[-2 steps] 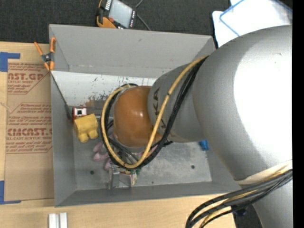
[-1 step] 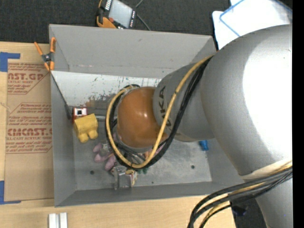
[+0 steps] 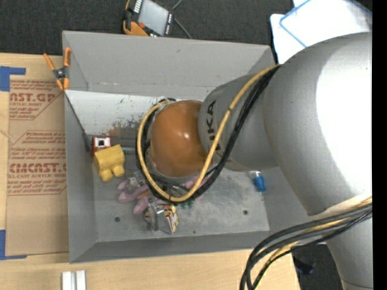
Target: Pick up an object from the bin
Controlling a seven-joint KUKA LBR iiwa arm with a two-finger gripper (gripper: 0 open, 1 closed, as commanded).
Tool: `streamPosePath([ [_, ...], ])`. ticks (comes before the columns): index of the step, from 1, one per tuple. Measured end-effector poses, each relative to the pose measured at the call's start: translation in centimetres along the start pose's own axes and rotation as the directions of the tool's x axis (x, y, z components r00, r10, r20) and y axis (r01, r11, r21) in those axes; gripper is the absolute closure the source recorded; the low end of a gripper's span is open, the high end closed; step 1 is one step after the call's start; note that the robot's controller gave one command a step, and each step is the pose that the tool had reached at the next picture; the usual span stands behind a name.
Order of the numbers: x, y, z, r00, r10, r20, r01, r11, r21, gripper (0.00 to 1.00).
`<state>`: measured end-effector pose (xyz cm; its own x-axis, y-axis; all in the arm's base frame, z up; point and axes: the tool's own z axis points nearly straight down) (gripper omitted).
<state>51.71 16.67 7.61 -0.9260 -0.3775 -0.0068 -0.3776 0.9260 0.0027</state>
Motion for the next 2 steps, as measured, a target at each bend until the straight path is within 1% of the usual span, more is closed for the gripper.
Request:
streamPosePath([
  [1,1.8,0.5,-2.8,0.990,0.144,-0.002,-0.144,0.990,0.000,0.00],
  [2,0.5,-1.1,-0.5,1.000,-0.005,-0.001,0.005,1.000,0.000,0.00],
])
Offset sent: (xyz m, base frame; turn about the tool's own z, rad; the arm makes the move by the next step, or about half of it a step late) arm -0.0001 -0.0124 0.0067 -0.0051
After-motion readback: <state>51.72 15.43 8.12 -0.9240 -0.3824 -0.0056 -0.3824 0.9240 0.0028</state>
